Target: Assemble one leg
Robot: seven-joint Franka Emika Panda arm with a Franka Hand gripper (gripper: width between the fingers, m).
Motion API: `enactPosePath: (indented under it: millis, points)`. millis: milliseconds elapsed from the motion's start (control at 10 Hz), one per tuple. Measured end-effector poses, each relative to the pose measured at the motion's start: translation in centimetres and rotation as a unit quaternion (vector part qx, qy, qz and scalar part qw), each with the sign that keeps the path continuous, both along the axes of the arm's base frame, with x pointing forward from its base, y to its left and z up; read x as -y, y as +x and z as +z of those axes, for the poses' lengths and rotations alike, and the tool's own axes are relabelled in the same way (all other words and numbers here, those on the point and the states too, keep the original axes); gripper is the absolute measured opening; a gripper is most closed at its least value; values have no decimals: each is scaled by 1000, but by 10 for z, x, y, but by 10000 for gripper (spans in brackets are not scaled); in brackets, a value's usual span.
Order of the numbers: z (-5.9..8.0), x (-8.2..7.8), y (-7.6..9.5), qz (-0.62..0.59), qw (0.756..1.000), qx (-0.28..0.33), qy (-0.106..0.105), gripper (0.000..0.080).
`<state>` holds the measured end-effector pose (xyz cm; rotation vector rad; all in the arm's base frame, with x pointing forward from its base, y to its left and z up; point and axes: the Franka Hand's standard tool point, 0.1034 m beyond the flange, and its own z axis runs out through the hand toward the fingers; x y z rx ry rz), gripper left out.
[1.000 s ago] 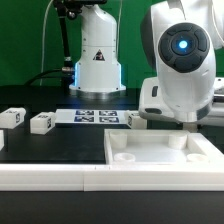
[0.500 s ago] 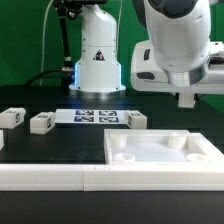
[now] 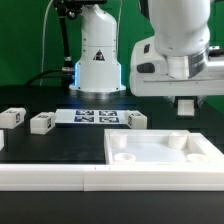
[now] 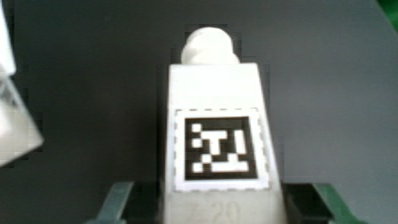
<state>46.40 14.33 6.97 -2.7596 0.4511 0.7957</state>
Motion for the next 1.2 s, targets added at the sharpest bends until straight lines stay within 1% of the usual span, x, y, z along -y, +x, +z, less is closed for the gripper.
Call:
enactPosePath:
  millis: [100, 200, 300, 400, 500, 600, 700, 800, 900, 1000, 1200]
  points:
    - [10, 4, 7, 4, 1000, 30, -8, 291]
    - [18, 8, 14, 14, 998, 61, -10, 291]
    - [25, 14, 20, 24, 996, 83, -6, 291]
    - [29, 19, 32, 26, 992, 122, -13, 291]
    - [36, 21, 39, 30, 987, 158, -20, 291]
    - [37, 21, 42, 33, 984, 175, -23, 291]
    - [35, 21, 48, 26, 976, 215, -35, 291]
    - [34, 20, 46, 26, 971, 234, -40, 291]
    - [34, 20, 51, 22, 959, 277, -51, 291]
    - [32, 19, 51, 24, 953, 297, -56, 291]
    - [45, 20, 75, 99, 922, 370, -64, 291]
